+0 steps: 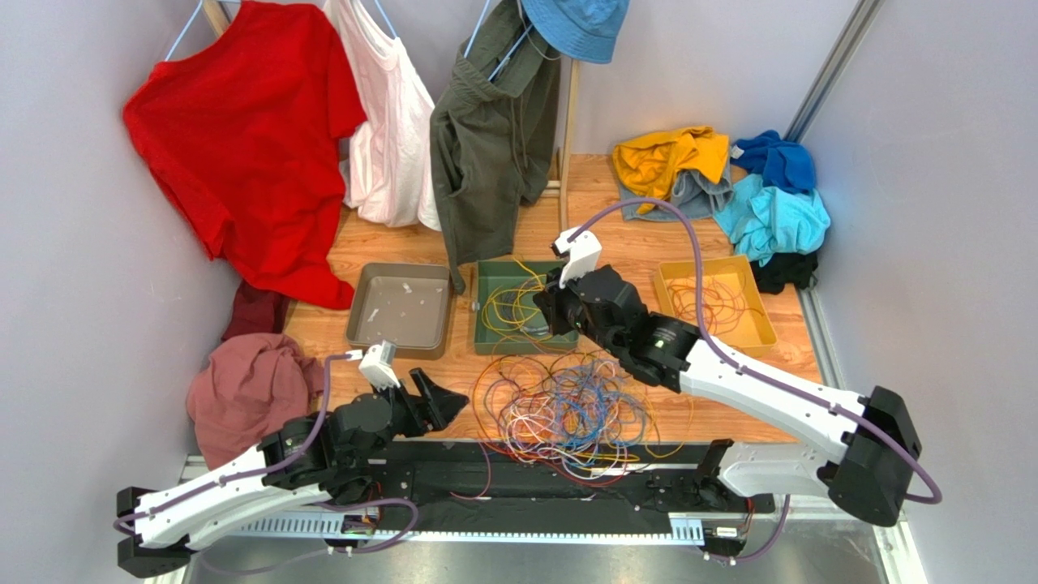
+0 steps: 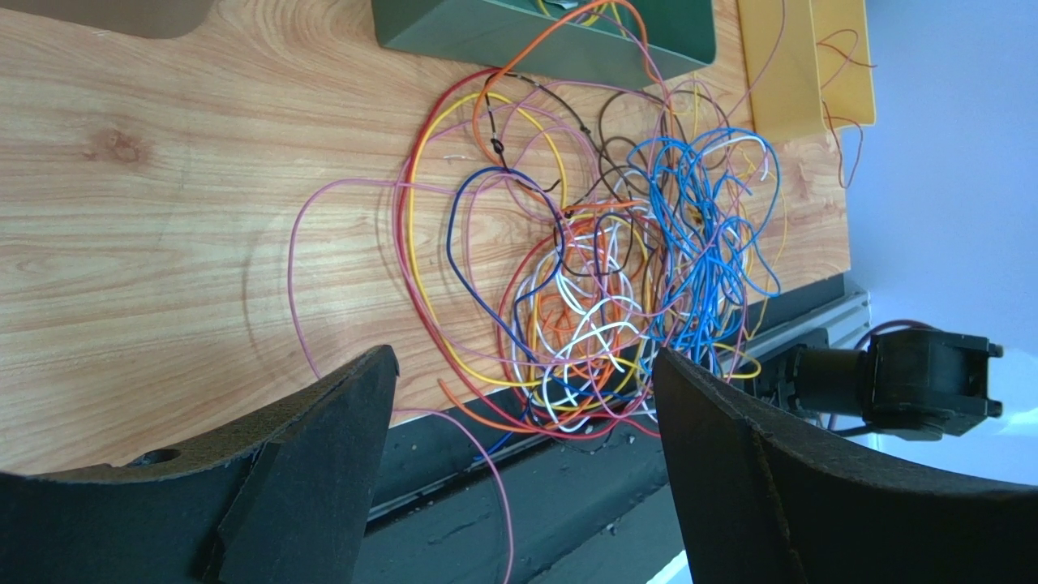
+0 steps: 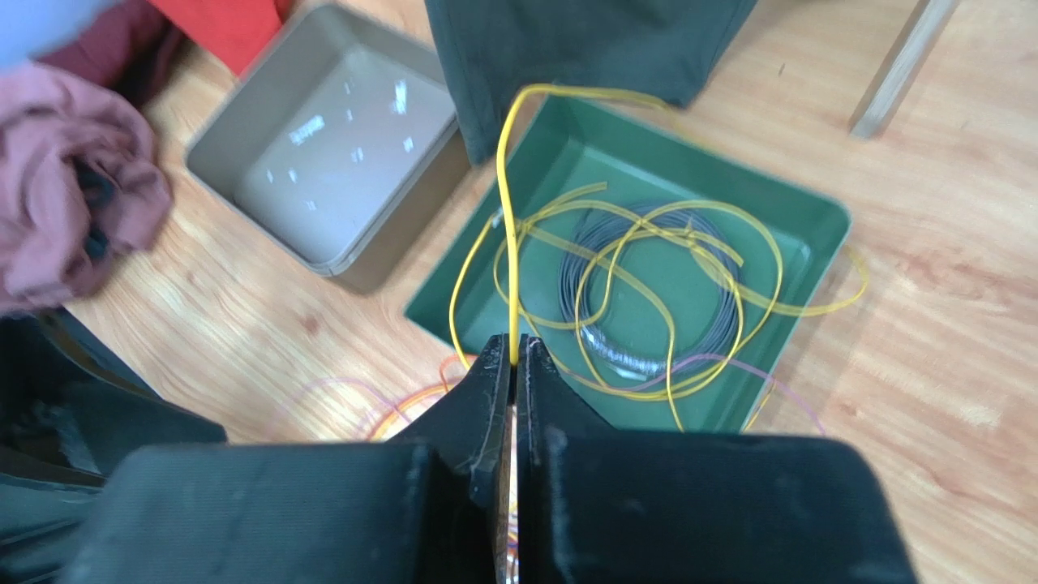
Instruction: Untangle the cables
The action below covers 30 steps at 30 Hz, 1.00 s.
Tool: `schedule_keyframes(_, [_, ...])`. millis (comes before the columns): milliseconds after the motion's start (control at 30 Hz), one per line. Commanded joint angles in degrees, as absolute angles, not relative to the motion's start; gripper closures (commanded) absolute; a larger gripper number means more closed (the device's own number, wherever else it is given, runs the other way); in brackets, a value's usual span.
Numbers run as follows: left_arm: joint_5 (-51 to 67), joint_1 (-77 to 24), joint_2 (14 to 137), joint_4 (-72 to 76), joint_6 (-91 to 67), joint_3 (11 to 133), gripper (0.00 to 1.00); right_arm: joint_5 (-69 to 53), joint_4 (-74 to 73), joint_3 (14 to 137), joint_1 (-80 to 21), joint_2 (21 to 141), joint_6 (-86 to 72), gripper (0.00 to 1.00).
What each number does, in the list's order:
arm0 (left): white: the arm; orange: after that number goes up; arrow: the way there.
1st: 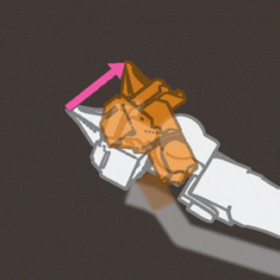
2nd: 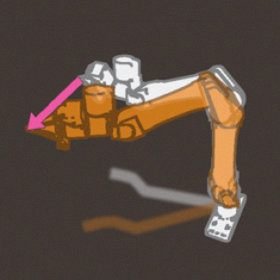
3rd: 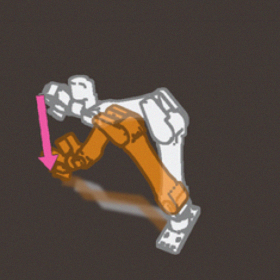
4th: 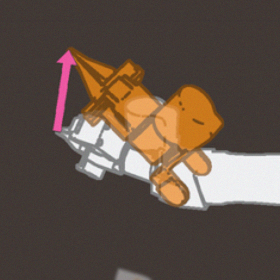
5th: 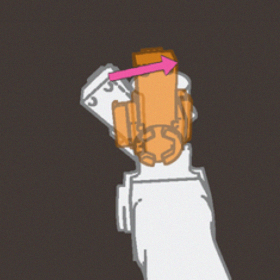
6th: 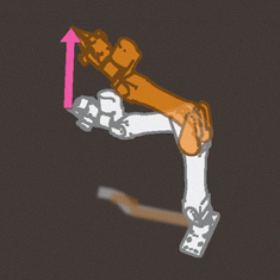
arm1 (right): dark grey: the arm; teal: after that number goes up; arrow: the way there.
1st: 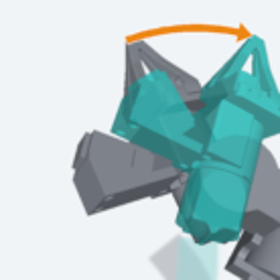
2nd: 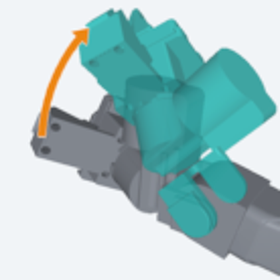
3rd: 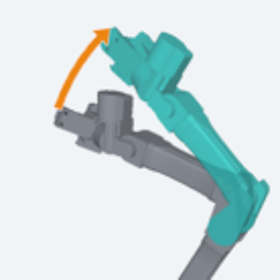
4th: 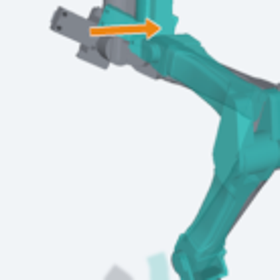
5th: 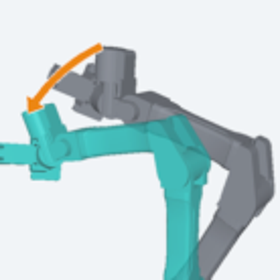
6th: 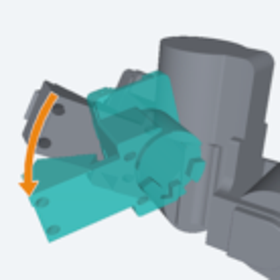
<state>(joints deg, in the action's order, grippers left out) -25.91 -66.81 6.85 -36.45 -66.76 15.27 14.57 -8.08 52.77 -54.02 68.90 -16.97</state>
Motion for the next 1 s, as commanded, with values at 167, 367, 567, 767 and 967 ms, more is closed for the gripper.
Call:
schedule_keyframes(167, [-25.8,-67.1,7.7,-33.9,-67.0,15.0,0.14,19.1,-6.0,57.5,-55.2,64.1,-15.4,1.00])
schedule_keyframes(367, [-25.6,-67.1,8.0,-33.3,-67.0,14.9,0.14,19.8,-6.3,60.0,-56.6,63.5,-13.6,1.00])
schedule_keyframes(567, [-25.5,-67.1,8.3,-32.9,-66.8,15.1,0.14,21.4,-5.2,64.0,-57.7,63.9,-9.9,1.00])
schedule_keyframes(767, [-25.4,-67.1,9.0,-32.9,-66.5,15.4,0.14,23.5,-7.9,74.2,-57.7,67.3,-3.8,1.00])
schedule_keyframes(967, [-25.4,-67.1,9.2,-32.5,-66.6,15.0,0.14,23.7,-7.8,77.0,-57.7,69.3,-2.0,1.00])
